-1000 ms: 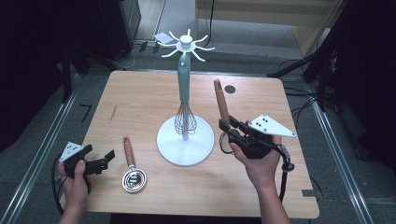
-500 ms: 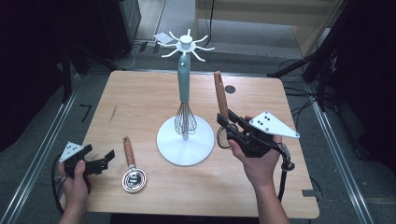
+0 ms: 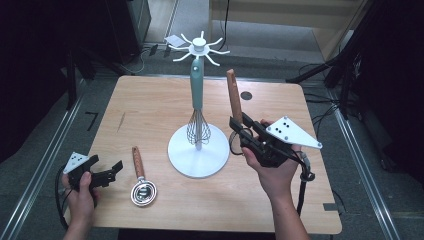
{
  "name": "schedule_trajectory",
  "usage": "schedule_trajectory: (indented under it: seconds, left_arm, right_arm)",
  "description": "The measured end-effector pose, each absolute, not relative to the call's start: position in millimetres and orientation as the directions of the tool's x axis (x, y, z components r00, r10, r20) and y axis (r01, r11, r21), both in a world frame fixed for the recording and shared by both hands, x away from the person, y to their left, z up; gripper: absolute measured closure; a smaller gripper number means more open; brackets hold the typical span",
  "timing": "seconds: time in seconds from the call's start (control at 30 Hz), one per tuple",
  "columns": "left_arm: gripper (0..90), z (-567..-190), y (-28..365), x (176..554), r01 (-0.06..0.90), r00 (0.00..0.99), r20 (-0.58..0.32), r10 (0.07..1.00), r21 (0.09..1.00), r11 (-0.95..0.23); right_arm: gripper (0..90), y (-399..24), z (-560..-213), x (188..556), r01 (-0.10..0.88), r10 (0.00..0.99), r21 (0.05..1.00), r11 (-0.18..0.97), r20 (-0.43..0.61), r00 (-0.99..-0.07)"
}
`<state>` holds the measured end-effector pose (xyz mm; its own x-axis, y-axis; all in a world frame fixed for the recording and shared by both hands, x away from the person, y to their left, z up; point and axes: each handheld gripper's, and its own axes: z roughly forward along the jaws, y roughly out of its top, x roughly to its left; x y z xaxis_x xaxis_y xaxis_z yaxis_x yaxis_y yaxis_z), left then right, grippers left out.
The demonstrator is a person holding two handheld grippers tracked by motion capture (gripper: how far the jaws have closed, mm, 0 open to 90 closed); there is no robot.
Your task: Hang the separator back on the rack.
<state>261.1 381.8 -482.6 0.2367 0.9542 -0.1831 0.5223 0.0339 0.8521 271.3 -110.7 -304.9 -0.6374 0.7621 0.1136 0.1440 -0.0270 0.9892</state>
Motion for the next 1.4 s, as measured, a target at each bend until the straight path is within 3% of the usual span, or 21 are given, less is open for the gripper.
schedule_trajectory:
  seconds: [0.57, 1.4]
  left_arm:
    - [0.0, -482.7, 381.9, 261.3, 0.522, 0.239, -0.185, 0.953, 0.852, 0.034]
    - [0.0, -482.7, 382.1, 261.3, 0.522, 0.24, -0.185, 0.953, 0.852, 0.034]
  right_arm:
    - [71.1, -100.1, -285.9, 268.6, 0.081, 0.749, 0.996, -0.047, 0.089, -0.656]
    - [71.1, -87.5, -281.0, 273.4, 0.086, 0.751, 0.996, -0.018, 0.071, -0.657]
